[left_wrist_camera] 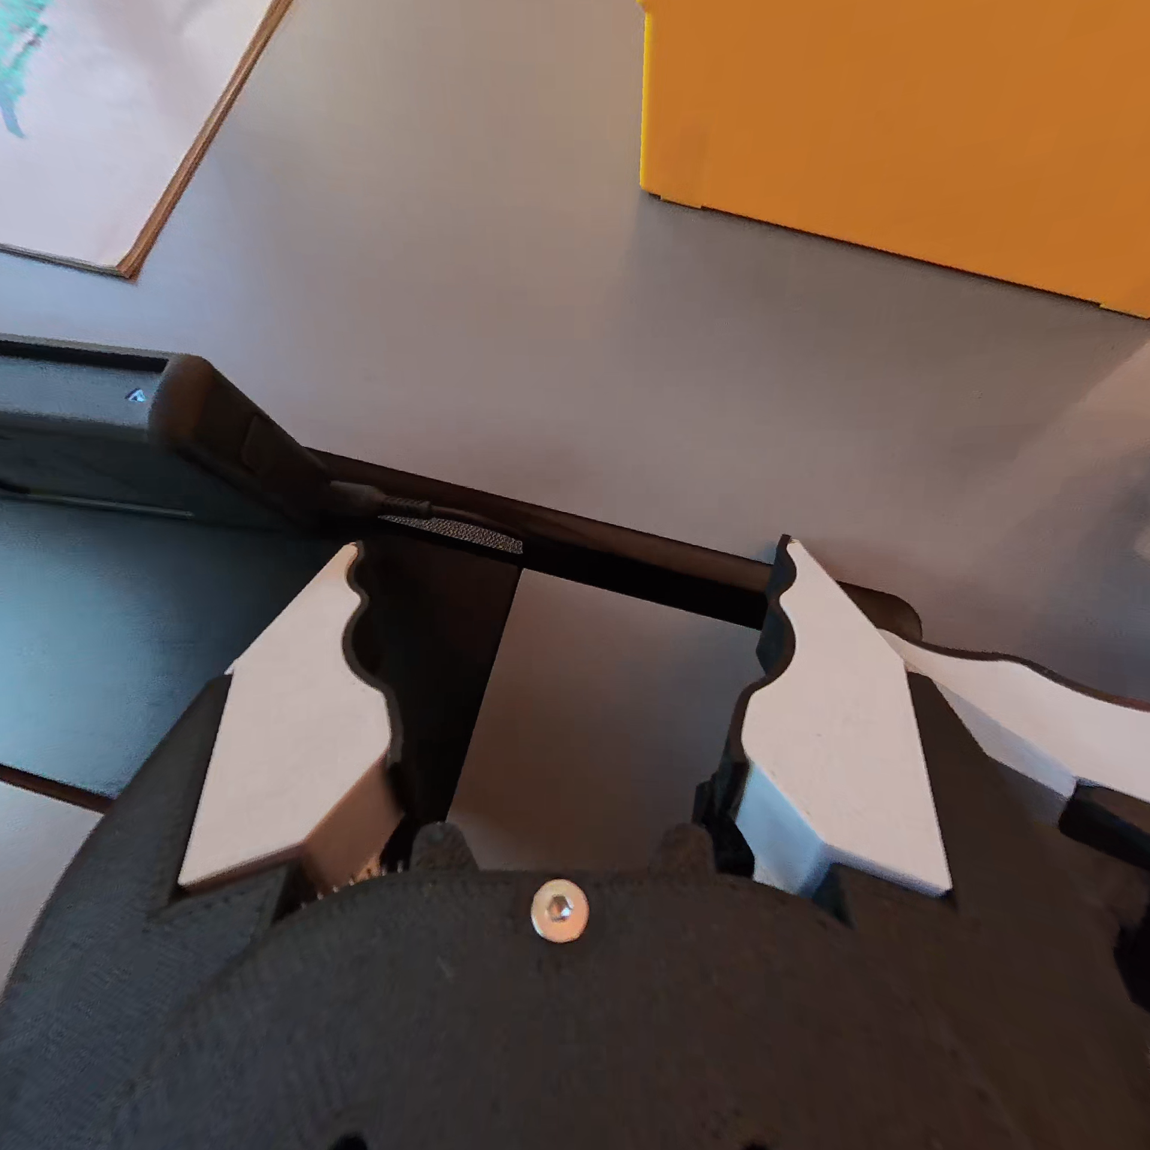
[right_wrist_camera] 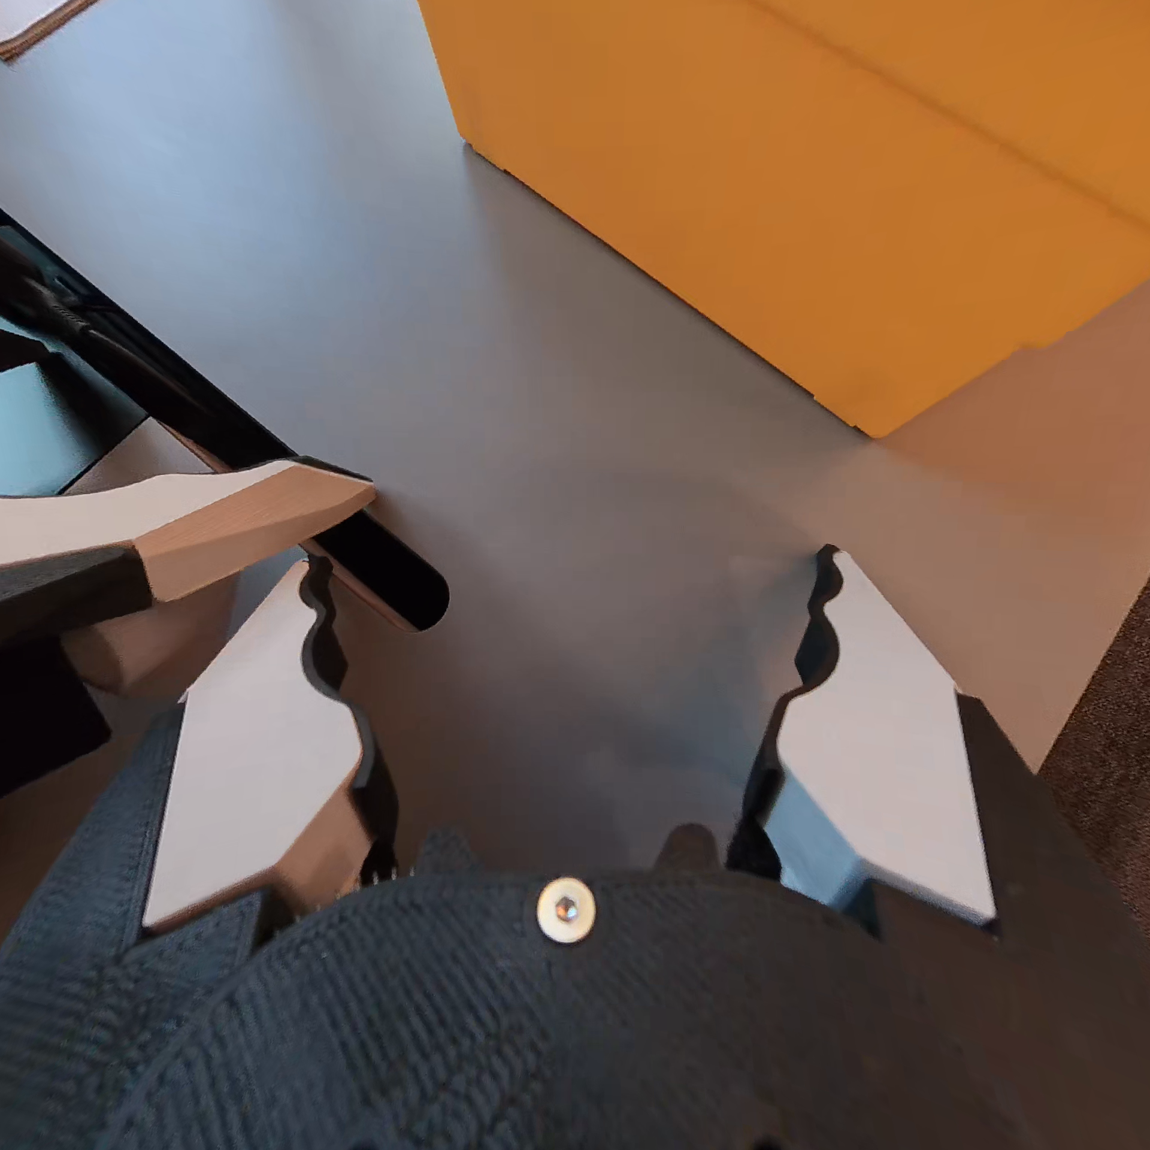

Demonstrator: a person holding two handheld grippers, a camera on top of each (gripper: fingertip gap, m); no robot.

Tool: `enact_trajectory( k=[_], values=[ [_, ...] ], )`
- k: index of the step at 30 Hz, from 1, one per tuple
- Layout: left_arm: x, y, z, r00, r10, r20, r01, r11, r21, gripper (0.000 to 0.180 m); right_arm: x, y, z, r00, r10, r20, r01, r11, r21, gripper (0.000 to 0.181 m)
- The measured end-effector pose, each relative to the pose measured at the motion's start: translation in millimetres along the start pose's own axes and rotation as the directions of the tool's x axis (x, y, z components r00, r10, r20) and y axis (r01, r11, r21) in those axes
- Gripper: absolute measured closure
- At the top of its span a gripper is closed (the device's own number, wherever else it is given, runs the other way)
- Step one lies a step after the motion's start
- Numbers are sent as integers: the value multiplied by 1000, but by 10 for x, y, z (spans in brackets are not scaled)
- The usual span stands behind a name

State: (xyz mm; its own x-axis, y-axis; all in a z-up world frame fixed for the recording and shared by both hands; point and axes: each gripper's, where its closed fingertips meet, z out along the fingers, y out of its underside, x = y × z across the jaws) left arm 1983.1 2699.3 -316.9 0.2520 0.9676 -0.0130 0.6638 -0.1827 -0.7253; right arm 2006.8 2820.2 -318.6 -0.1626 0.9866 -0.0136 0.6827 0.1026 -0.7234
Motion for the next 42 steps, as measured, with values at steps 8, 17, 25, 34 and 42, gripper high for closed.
enact_trajectory(
  k=[8, 17, 25, 34, 42],
  values=[
    [4, 3, -6, 1000, -2, 7, 2, 1000, 2, 57, -22, 7, -4, 1000, -6, -6, 6, 1000, -2, 30],
    [-16, 3, -6, 1000, -12, 13, 12, 1000, 2, 57, -117, -8, -27, 999, -21, 27, 21, 1000, 18, 30],
    [-20, 2, -5, 1000, -11, 13, 11, 1000, 2, 56, -75, 49, -64, 997, 44, -56, -44, 999, 11, 35],
    [-18, 4, -5, 1000, -11, 12, 11, 1000, 1, 56, -66, 69, -54, 997, 57, -52, -57, 998, 2, 27],
    [-16, 5, -8, 1000, -11, 12, 11, 1000, 1, 56, -22, 55, -37, 993, 83, -83, -83, 997, 1, 26]
  ],
)
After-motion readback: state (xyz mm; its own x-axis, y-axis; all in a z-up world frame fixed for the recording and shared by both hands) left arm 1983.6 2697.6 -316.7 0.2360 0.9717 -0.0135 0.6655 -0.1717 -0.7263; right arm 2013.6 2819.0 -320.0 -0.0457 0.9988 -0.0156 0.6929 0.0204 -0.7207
